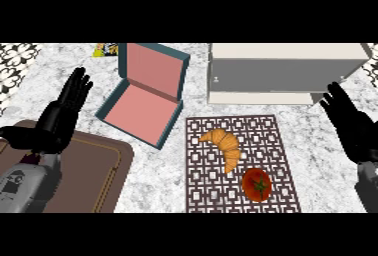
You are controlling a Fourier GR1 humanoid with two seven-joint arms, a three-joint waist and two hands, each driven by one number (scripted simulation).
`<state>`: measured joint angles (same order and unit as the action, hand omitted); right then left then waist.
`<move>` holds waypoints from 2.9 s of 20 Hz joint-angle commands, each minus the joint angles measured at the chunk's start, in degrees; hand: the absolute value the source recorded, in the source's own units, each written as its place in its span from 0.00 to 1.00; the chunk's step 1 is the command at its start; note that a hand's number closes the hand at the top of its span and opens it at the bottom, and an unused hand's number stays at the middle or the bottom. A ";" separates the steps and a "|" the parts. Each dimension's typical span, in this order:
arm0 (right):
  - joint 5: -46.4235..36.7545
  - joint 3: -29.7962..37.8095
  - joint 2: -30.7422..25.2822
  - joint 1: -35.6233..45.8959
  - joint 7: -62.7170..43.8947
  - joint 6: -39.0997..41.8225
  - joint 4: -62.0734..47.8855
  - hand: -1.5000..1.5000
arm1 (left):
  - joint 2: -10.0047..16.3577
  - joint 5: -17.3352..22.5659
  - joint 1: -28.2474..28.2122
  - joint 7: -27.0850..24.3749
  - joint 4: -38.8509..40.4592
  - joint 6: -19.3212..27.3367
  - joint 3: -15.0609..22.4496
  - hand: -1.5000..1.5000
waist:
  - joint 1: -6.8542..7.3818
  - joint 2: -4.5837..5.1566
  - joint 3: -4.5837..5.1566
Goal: Pick the tomato from the placemat and place it in the tiered shelf
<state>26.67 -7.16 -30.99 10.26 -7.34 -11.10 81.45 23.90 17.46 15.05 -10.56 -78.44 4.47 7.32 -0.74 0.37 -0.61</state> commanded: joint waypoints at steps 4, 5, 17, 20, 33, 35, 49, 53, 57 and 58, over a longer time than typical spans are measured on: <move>-0.73 5.91 -3.79 -1.42 20.06 9.80 5.97 1.00 | 0.14 3.10 -6.19 10.42 6.37 2.02 -2.05 0.50 | -0.62 -0.55 0.38; -1.00 6.70 -4.50 -0.46 22.89 11.09 7.38 1.00 | -0.70 2.56 -8.62 11.51 8.09 3.21 -1.28 0.50 | -0.51 -0.56 0.36; -12.83 5.42 -9.40 -10.17 52.06 27.85 -14.56 0.00 | -3.46 3.48 -11.44 21.14 4.59 3.93 0.97 0.50 | 1.04 -0.37 0.53; -14.98 3.91 -12.72 -15.38 53.35 30.95 -8.09 0.00 | -3.50 2.78 -13.21 21.86 3.06 4.82 1.06 0.50 | 0.30 -0.62 0.62; -20.80 3.11 -16.45 -24.76 20.28 20.41 26.30 0.00 | -3.29 2.99 -9.63 25.83 3.16 3.80 -1.59 0.50 | -0.33 -0.55 0.76; -22.46 0.64 -14.24 -25.94 12.87 17.10 33.67 0.00 | -5.98 0.68 -10.69 26.71 0.18 7.18 1.15 0.50 | -0.10 -0.63 0.74; -42.75 -12.56 -4.67 -14.79 -15.70 18.63 38.00 0.00 | -5.95 0.00 -11.57 25.39 1.76 2.18 -2.53 0.50 | 0.99 -0.36 0.63; -51.06 -15.31 -2.01 -19.71 -15.03 16.97 36.96 0.00 | -6.38 -1.47 -11.08 24.62 3.78 1.67 -3.52 0.50 | 0.61 -0.41 0.62; -56.25 -16.98 2.75 -19.35 -15.15 15.45 33.36 0.00 | -8.50 -4.04 -9.29 26.16 3.42 3.98 -3.10 0.50 | 0.57 -0.38 0.61; -57.33 -16.25 3.18 -19.99 -16.58 15.34 34.74 0.00 | -8.40 -2.67 -12.74 23.28 3.78 0.97 -4.01 0.50 | 0.63 -0.40 0.62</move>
<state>-26.06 -22.77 -30.75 -9.38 -22.16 4.71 116.94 16.90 15.66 3.13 13.88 -75.90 6.29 3.75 -0.07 -0.08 -0.04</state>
